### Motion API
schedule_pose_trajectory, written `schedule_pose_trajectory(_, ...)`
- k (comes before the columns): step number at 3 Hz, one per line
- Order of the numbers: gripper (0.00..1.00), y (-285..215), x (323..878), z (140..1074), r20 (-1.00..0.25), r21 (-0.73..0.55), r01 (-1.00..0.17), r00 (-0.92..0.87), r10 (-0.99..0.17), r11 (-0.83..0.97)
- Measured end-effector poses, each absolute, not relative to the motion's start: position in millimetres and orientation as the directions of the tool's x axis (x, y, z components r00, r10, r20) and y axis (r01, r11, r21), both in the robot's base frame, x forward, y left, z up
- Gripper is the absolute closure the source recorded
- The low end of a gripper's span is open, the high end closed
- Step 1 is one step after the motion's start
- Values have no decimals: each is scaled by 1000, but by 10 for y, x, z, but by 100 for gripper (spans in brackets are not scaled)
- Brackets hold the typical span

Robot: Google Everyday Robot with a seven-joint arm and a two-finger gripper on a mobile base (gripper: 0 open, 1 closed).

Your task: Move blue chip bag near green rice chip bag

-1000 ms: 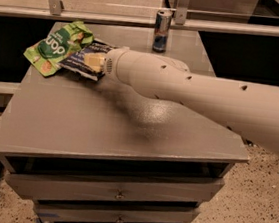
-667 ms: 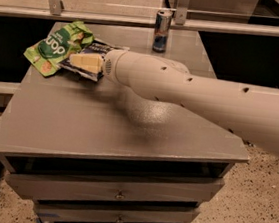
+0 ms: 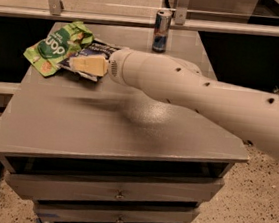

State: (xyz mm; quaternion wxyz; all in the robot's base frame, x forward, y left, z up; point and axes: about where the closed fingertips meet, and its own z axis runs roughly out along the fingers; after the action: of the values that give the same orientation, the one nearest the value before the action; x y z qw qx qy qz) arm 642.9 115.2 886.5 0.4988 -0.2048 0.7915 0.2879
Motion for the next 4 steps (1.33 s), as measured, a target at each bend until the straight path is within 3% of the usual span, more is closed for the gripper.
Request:
schedule_pose_trajectory(1,0,1041,6259,8924,-906,227,-656,-413,-90,720)
schedule_pose_trajectory(3,0,892,5389,9103,-896,218,-806,-389,-215,550)
schedule_pose_trajectory(4,0,520,5220,9005,-887,162,-825,-363,-286,542)
